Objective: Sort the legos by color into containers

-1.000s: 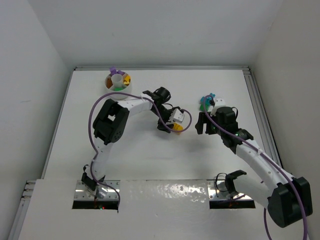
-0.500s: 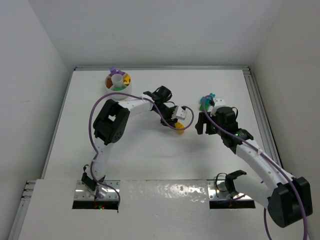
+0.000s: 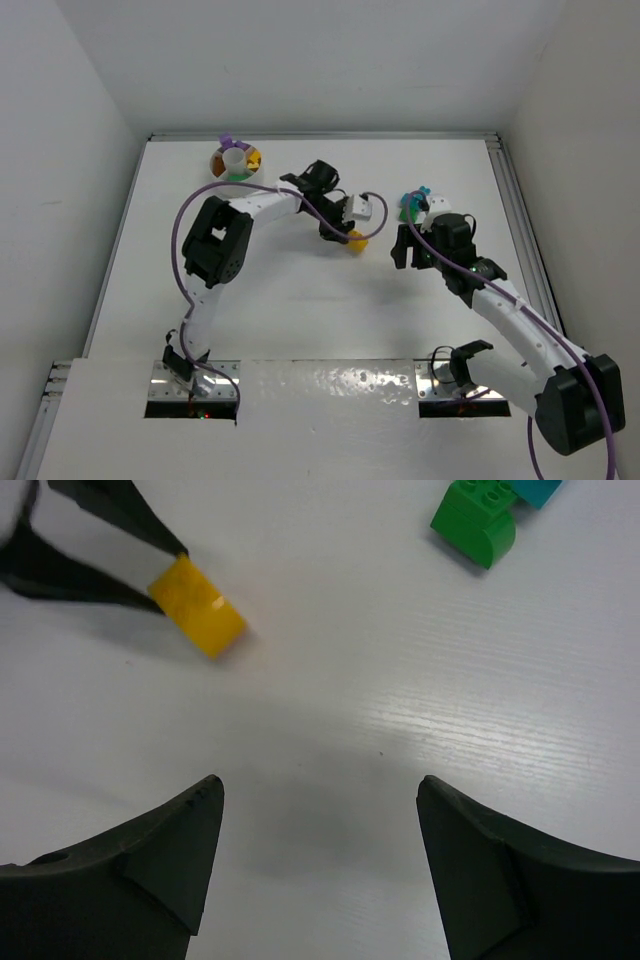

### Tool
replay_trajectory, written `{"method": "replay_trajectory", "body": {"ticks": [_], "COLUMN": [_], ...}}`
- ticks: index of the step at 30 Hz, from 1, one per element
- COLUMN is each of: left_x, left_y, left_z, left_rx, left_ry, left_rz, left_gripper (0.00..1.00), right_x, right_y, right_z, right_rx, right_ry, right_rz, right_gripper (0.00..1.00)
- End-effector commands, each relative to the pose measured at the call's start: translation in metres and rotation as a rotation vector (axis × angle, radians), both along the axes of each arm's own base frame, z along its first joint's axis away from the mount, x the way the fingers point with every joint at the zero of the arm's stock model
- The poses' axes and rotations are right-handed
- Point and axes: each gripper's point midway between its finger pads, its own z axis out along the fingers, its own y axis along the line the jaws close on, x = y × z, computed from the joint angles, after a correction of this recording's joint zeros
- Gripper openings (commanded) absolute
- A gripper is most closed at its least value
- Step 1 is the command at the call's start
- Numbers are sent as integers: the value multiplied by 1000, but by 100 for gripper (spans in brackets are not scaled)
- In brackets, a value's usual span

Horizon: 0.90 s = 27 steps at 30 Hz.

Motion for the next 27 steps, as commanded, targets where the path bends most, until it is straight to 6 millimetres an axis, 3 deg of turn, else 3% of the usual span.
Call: {"method": "replay_trajectory", "body": {"ticks": [1, 2, 3, 5, 7, 8, 10, 12, 14, 16, 20, 27], "left_x": [88, 105, 123, 148, 175, 178, 190, 199, 205, 211, 220, 233], "left_y": [44, 57, 90, 125, 192, 201, 248, 285, 302, 309, 311, 313], "left_z": [93, 117, 132, 167, 198, 205, 220, 215, 215, 200, 172, 155], "left_rx": [-102, -105, -55, -23, 94, 90, 163, 215, 239, 269, 315, 344], "left_ry": [-115, -155, -195, -304, -468, -483, -546, -541, -542, -515, -488, -487], "left_rz": [363, 426, 540, 652, 863, 880, 1007, 1109, 1156, 1164, 1160, 1154], "left_gripper": [0, 0, 0, 0, 0, 0, 0, 0, 0, 0, 0, 0], "right_x": [7, 6, 7, 8, 10, 11, 14, 18, 20, 21, 22, 18], "right_y": [-4, -4, -4, -1, 6, 6, 14, 18, 21, 23, 23, 22], "right_z": [14, 14, 14, 14, 13, 13, 15, 17, 18, 18, 18, 15], "right_rx": [-11, -11, -10, -1, 22, 20, 51, 63, 74, 78, 73, 76], "right_ry": [-58, -60, -61, -58, -49, -48, -42, -47, -52, -50, -44, -33], "right_rz": [-16, -15, -20, -7, 15, 16, 39, 45, 54, 60, 64, 57], "right_gripper": [77, 76, 76, 76, 76, 76, 76, 75, 75, 75, 75, 75]}}
